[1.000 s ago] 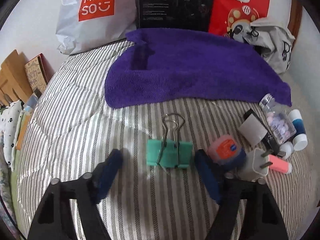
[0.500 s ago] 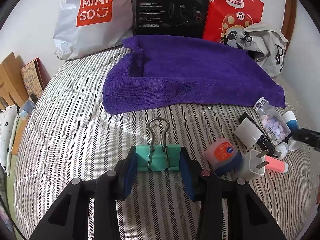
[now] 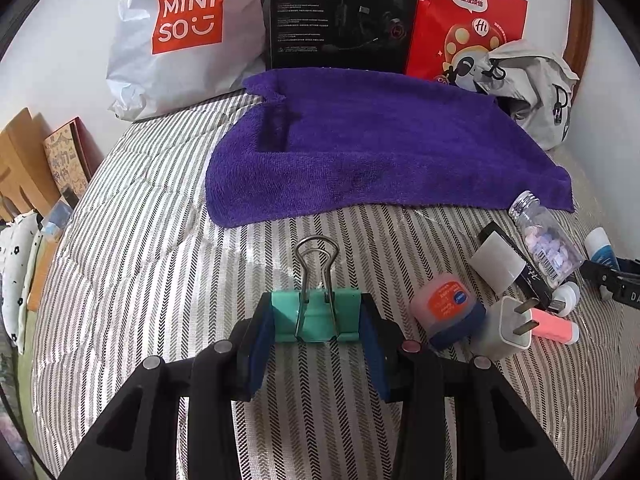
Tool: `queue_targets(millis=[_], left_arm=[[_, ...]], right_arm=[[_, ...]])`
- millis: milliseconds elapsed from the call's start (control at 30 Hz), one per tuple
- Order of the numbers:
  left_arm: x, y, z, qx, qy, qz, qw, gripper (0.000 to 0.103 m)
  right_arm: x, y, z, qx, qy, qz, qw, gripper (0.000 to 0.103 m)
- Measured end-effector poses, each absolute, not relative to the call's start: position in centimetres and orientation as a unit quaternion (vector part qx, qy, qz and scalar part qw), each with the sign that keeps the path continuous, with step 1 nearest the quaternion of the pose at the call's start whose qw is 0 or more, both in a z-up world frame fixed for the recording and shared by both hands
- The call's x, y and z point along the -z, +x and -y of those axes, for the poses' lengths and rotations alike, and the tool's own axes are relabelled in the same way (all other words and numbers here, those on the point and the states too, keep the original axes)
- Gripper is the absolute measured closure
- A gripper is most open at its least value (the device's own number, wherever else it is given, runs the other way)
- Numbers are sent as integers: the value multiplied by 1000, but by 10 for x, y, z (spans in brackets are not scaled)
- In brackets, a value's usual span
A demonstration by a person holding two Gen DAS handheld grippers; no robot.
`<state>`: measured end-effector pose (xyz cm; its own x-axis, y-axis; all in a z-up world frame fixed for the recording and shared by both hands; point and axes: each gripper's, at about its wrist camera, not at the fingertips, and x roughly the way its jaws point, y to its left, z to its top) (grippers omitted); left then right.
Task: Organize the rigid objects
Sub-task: 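Carry the clip and deodorant onto the purple towel and open both grippers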
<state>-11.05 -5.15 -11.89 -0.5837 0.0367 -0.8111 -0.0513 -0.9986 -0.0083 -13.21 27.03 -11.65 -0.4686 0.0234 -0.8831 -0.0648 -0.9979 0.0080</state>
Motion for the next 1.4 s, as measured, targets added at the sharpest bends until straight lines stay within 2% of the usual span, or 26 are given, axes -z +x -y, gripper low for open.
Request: queue_targets(millis=[67, 133, 333, 667, 933, 1167, 1400], left_arm=[[119, -110, 51, -889, -457, -11, 23, 64], [119, -111, 51, -889, -456, -11, 21, 64], [118, -110, 56, -892, -451, 0, 33, 64], [106, -100, 70, -890, -452, 39, 41, 64], [67, -105, 72, -898, -437, 36, 22, 64], [28, -141, 58, -908, -419, 15, 27, 64], [18, -205, 43, -908, -414, 26, 56, 64]], right_arm=[[115, -129, -268, -858, -513, -15, 24, 46], [114, -124, -266, -858, -513, -7, 18, 58], [114, -125, -274, -862, -506, -14, -5, 67], [105, -120, -290, -865, -493, -76, -60, 67], [90, -117, -285, -864, -486, -91, -92, 67], [65, -153, -270, -867, -472, -90, -130, 67], [45, -219, -250, -869, -463, -85, -155, 67]])
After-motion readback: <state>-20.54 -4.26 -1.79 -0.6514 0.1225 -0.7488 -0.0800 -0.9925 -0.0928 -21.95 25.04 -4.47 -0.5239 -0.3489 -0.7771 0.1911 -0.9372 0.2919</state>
